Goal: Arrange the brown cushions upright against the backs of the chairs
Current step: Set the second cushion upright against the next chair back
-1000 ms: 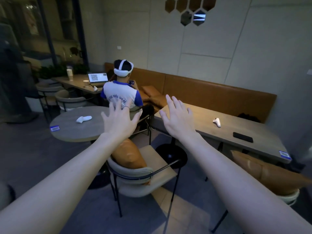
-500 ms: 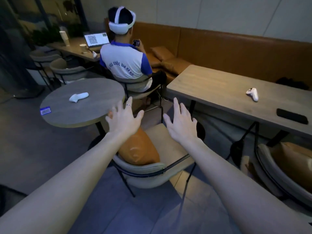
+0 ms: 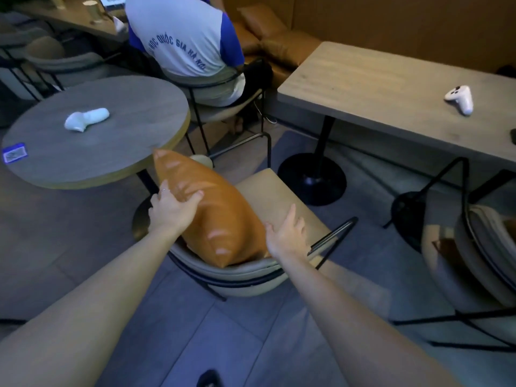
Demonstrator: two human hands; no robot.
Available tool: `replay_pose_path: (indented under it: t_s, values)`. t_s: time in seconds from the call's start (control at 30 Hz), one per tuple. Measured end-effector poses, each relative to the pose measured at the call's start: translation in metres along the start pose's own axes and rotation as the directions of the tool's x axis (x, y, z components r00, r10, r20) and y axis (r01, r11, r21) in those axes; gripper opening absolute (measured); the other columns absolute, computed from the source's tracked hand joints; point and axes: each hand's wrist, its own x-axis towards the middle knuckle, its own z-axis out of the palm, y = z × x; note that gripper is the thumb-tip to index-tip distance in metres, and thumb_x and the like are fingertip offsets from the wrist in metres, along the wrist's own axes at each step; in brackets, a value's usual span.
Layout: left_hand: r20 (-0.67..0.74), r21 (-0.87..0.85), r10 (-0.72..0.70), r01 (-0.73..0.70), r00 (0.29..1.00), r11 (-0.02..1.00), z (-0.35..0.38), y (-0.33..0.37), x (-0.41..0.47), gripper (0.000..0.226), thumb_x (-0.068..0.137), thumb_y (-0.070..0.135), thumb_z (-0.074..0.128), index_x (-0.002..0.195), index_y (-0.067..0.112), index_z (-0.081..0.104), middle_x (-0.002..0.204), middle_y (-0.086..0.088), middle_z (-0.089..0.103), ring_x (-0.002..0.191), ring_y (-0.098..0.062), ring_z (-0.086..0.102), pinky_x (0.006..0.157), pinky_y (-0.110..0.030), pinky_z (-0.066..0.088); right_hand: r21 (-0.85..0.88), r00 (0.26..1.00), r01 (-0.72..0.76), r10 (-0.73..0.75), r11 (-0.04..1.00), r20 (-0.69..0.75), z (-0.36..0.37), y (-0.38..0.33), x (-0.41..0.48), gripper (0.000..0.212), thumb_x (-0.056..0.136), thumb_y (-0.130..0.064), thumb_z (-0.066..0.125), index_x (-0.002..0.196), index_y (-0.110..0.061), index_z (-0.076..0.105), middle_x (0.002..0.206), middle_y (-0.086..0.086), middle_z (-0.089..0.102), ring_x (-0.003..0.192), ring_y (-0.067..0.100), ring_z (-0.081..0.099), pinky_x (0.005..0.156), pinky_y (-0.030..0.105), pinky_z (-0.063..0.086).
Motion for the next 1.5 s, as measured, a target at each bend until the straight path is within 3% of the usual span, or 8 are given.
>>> replay_pose_path:
  t_s: [0.13,0.27,0.6,0.77,0.87,1.2,1.37,1.5]
  values:
    - [0.067,-0.171,-0.143,0.153,0.987,0.973,0.006,-0.026,0.036,0.108,0.076,0.072,0.07,0.16,0.028,0.018,0.159,-0.012,0.035,0.139,-0.037,0.041,0.114,-0.05,0.037,0.014,0.942,-0.331,0.331,0.943,-0.044,0.025,0.013,0.015,0.094,0.097,-0.041,0.054,0.161,-0.025,-0.014,0.17,0.017,-0.01,0.155,0.041,0.002,0.118,0.067,0.017]
    - [0.188,-0.287,-0.153,0.203,0.97,0.936,0.007,-0.04,0.063,0.126,0.059,0.083,0.072,0.161,0.034,0.016,0.161,-0.005,0.035,0.142,-0.032,0.04,0.116,-0.053,0.035,0.224,0.832,-0.551,0.552,0.804,0.064,0.041,0.021,0.023,0.106,0.093,-0.032,0.06,0.159,-0.023,-0.022,0.168,0.027,-0.002,0.142,0.049,0.037,0.114,0.052,0.037]
    - [0.273,-0.343,-0.177,0.268,0.946,0.9,0.012,-0.048,0.114,0.12,0.067,0.072,0.079,0.161,0.027,0.019,0.157,-0.008,0.041,0.138,-0.032,0.045,0.115,-0.051,0.037,0.168,0.865,-0.492,0.501,0.854,-0.014,0.054,0.023,0.031,0.073,0.086,-0.017,0.06,0.151,-0.011,0.026,0.142,0.035,0.034,0.119,0.049,0.053,0.092,0.039,0.046]
    - [0.313,-0.384,-0.209,0.325,0.926,0.864,0.024,-0.035,0.112,0.144,0.039,0.083,0.082,0.159,0.039,0.017,0.157,-0.008,0.039,0.137,-0.034,0.045,0.112,-0.058,0.04,0.147,0.916,-0.393,0.4,0.908,-0.019,0.03,0.036,0.056,0.086,0.082,-0.022,0.064,0.159,-0.017,0.026,0.143,0.029,0.048,0.125,0.045,0.054,0.099,0.039,0.05]
    - [0.336,-0.386,-0.212,0.339,0.918,0.858,0.039,-0.019,0.111,0.139,0.043,0.082,0.083,0.158,0.048,0.012,0.16,-0.01,0.032,0.136,-0.037,0.044,0.111,-0.057,0.039,0.175,0.93,-0.36,0.367,0.916,-0.007,0.005,0.039,0.081,0.088,0.083,-0.02,0.069,0.158,-0.017,0.025,0.141,0.026,0.052,0.118,0.041,0.058,0.076,0.031,0.052]
    - [0.368,-0.328,-0.185,0.313,0.911,0.891,0.092,0.035,0.111,0.129,0.06,0.075,0.079,0.16,0.041,0.005,0.16,-0.014,0.03,0.137,-0.041,0.041,0.111,-0.059,0.039,0.734,0.86,-0.266,0.498,0.625,-0.112,0.019,0.064,0.09,0.115,0.059,-0.066,0.069,0.158,-0.025,0.027,0.15,0.014,0.053,0.131,0.039,0.053,0.11,0.053,0.045]
    - [0.381,-0.32,-0.214,0.345,0.9,0.882,0.108,0.053,0.106,0.144,0.037,0.084,0.077,0.158,0.041,0.011,0.153,-0.014,0.041,0.129,-0.041,0.05,0.104,-0.06,0.046,0.734,0.85,-0.223,0.497,0.642,-0.176,-0.007,0.081,0.125,0.077,0.052,-0.049,0.063,0.123,-0.018,0.062,0.125,0.018,0.069,0.115,0.04,0.063,0.095,0.047,0.052]
    - [0.405,-0.305,-0.244,0.382,0.881,0.872,0.124,0.067,0.102,0.14,0.042,0.08,0.079,0.158,0.035,0.017,0.153,-0.015,0.039,0.13,-0.043,0.049,0.104,-0.065,0.044,0.717,0.857,-0.217,0.481,0.663,-0.186,-0.04,0.074,0.144,0.073,0.068,-0.032,0.063,0.139,-0.017,0.058,0.113,0.012,0.068,0.106,0.036,0.065,0.094,0.052,0.055]
